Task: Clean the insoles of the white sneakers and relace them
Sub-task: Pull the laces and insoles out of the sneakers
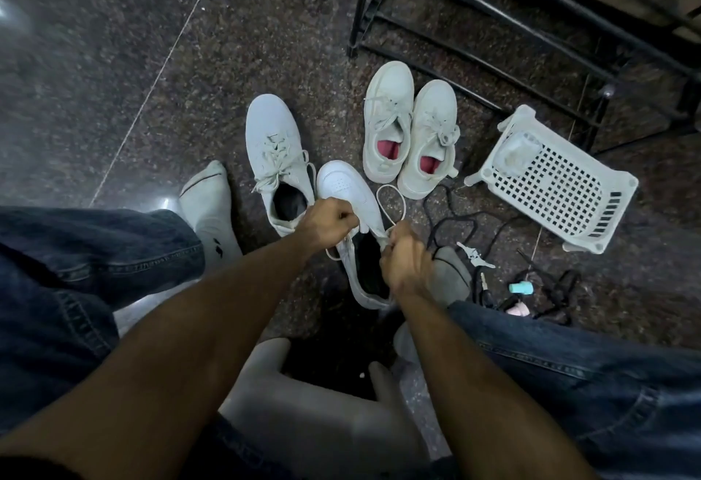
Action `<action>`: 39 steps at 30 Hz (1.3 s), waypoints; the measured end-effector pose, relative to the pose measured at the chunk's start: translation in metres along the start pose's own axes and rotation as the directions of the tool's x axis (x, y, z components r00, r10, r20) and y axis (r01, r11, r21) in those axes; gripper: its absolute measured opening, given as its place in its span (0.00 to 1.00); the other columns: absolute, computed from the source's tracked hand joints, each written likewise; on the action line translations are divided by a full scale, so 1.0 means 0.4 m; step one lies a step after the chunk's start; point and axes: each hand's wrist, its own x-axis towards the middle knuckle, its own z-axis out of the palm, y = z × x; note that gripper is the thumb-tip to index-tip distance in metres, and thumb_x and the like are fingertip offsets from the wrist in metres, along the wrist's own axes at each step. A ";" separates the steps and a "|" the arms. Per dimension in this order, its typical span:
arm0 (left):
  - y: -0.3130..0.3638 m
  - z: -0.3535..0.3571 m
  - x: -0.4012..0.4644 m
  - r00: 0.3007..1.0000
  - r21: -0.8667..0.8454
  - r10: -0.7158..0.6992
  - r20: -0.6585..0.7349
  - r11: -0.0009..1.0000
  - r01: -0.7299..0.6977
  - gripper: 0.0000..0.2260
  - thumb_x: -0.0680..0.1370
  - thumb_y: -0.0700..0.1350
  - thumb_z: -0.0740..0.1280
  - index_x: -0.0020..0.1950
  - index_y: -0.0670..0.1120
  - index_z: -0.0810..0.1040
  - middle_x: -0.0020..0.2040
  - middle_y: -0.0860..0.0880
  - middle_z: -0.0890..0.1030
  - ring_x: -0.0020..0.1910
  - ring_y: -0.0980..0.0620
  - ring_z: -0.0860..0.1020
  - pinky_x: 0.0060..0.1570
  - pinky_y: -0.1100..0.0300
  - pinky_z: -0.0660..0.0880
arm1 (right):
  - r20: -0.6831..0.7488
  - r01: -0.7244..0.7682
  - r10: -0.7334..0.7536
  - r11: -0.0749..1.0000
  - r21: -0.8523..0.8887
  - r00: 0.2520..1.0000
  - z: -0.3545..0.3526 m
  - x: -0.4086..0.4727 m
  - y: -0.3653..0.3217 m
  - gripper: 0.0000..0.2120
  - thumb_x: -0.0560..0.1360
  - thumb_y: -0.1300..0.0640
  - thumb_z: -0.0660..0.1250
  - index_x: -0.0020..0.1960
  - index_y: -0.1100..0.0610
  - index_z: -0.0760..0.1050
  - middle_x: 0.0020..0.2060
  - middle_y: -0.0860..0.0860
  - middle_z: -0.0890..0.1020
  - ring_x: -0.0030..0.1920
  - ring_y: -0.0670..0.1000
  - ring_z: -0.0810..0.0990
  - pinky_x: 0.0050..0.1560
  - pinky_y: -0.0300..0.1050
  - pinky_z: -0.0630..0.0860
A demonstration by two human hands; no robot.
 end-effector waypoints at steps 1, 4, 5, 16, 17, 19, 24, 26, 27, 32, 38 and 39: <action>0.008 0.001 0.002 0.999 0.000 -0.032 0.008 0.999 0.032 0.09 0.75 0.44 0.66 0.35 0.44 0.77 0.34 0.48 0.77 0.39 0.47 0.77 0.39 0.55 0.70 | -0.028 0.029 -0.030 0.998 -0.049 0.999 -0.004 -0.012 -0.003 0.09 0.75 0.62 0.64 0.54 0.56 0.68 0.53 0.56 0.75 0.51 0.61 0.79 0.47 0.53 0.74; 0.025 -0.003 0.002 0.998 0.055 -0.048 0.040 0.997 0.046 0.10 0.76 0.44 0.66 0.37 0.41 0.78 0.37 0.45 0.79 0.40 0.47 0.77 0.36 0.57 0.68 | -0.044 0.084 -0.090 0.990 -0.109 0.995 -0.014 -0.042 -0.023 0.08 0.77 0.58 0.62 0.56 0.57 0.72 0.56 0.56 0.76 0.54 0.62 0.79 0.49 0.52 0.74; 0.028 -0.003 0.001 0.998 0.076 -0.046 0.052 0.996 0.042 0.10 0.76 0.44 0.65 0.39 0.40 0.78 0.39 0.44 0.80 0.40 0.47 0.77 0.37 0.57 0.68 | 0.004 0.101 -0.101 0.988 -0.115 0.995 -0.012 -0.046 -0.029 0.09 0.77 0.58 0.60 0.56 0.57 0.74 0.55 0.58 0.78 0.54 0.62 0.79 0.50 0.52 0.74; 0.000 -0.001 0.009 0.987 0.075 -0.022 0.160 0.997 0.010 0.09 0.77 0.44 0.65 0.40 0.41 0.78 0.41 0.48 0.77 0.44 0.47 0.76 0.48 0.52 0.74 | 0.212 0.000 0.031 0.989 -0.147 0.977 0.105 -0.058 -0.038 0.26 0.77 0.56 0.64 0.70 0.65 0.60 0.68 0.62 0.68 0.69 0.60 0.68 0.65 0.51 0.68; -0.002 -0.002 0.009 0.987 0.063 -0.020 0.162 0.998 0.010 0.09 0.77 0.43 0.65 0.39 0.42 0.78 0.40 0.48 0.77 0.44 0.48 0.76 0.48 0.51 0.74 | 0.228 -0.005 0.041 0.988 -0.154 0.973 0.110 -0.054 -0.037 0.27 0.77 0.56 0.65 0.71 0.65 0.60 0.68 0.62 0.67 0.69 0.61 0.68 0.66 0.51 0.67; -0.006 0.001 0.010 0.986 0.032 -0.018 0.166 0.999 0.013 0.09 0.77 0.43 0.66 0.38 0.42 0.77 0.38 0.50 0.75 0.43 0.49 0.75 0.48 0.52 0.74 | 0.273 -0.042 0.080 0.989 -0.142 0.959 0.115 -0.045 -0.035 0.29 0.76 0.55 0.66 0.71 0.64 0.60 0.69 0.61 0.66 0.70 0.61 0.67 0.67 0.51 0.65; -0.017 0.010 0.010 0.990 -0.059 -0.040 0.136 0.997 0.049 0.09 0.77 0.42 0.67 0.43 0.36 0.80 0.43 0.42 0.80 0.47 0.44 0.78 0.49 0.52 0.73 | 0.299 -0.172 0.184 0.983 -0.068 0.936 0.113 -0.020 -0.055 0.31 0.76 0.52 0.67 0.72 0.64 0.59 0.69 0.62 0.66 0.71 0.60 0.65 0.68 0.51 0.64; -0.015 0.012 0.010 0.990 -0.069 -0.044 0.135 0.996 0.054 0.09 0.77 0.42 0.67 0.45 0.36 0.81 0.46 0.42 0.81 0.48 0.45 0.78 0.49 0.54 0.73 | 0.311 -0.235 0.230 0.972 -0.024 0.922 0.107 -0.008 -0.062 0.31 0.76 0.49 0.67 0.72 0.63 0.61 0.70 0.61 0.67 0.71 0.60 0.66 0.67 0.51 0.65; -0.015 0.013 0.011 0.990 -0.074 -0.042 0.135 0.996 0.052 0.09 0.77 0.42 0.67 0.46 0.36 0.81 0.46 0.42 0.81 0.48 0.45 0.78 0.49 0.54 0.73 | 0.309 -0.259 0.246 0.966 0.000 0.919 0.104 -0.002 -0.063 0.30 0.76 0.48 0.66 0.72 0.62 0.63 0.69 0.61 0.69 0.71 0.60 0.67 0.67 0.51 0.66; -0.015 0.008 0.012 0.991 -0.073 -0.026 0.131 0.997 0.036 0.09 0.77 0.40 0.67 0.44 0.34 0.80 0.43 0.41 0.80 0.44 0.46 0.76 0.48 0.52 0.73 | 0.346 -0.356 0.278 0.916 0.185 0.896 0.108 0.021 -0.069 0.21 0.77 0.49 0.60 0.66 0.58 0.73 0.65 0.60 0.76 0.66 0.60 0.73 0.62 0.49 0.71; -0.020 0.012 0.018 0.990 -0.068 -0.036 0.136 0.997 0.046 0.08 0.77 0.41 0.67 0.39 0.40 0.79 0.38 0.49 0.77 0.41 0.50 0.75 0.44 0.54 0.71 | 0.344 -0.405 0.318 0.887 0.222 0.884 0.108 0.009 -0.069 0.22 0.78 0.50 0.61 0.69 0.60 0.70 0.67 0.62 0.73 0.68 0.62 0.71 0.65 0.50 0.69; -0.022 0.014 0.020 0.991 -0.068 -0.044 0.127 0.996 0.053 0.10 0.76 0.41 0.67 0.35 0.43 0.77 0.35 0.51 0.76 0.39 0.51 0.74 0.41 0.56 0.70 | 0.319 -0.382 0.313 0.906 0.183 0.895 0.108 -0.007 -0.069 0.23 0.78 0.51 0.61 0.70 0.59 0.68 0.68 0.62 0.70 0.69 0.62 0.69 0.65 0.51 0.68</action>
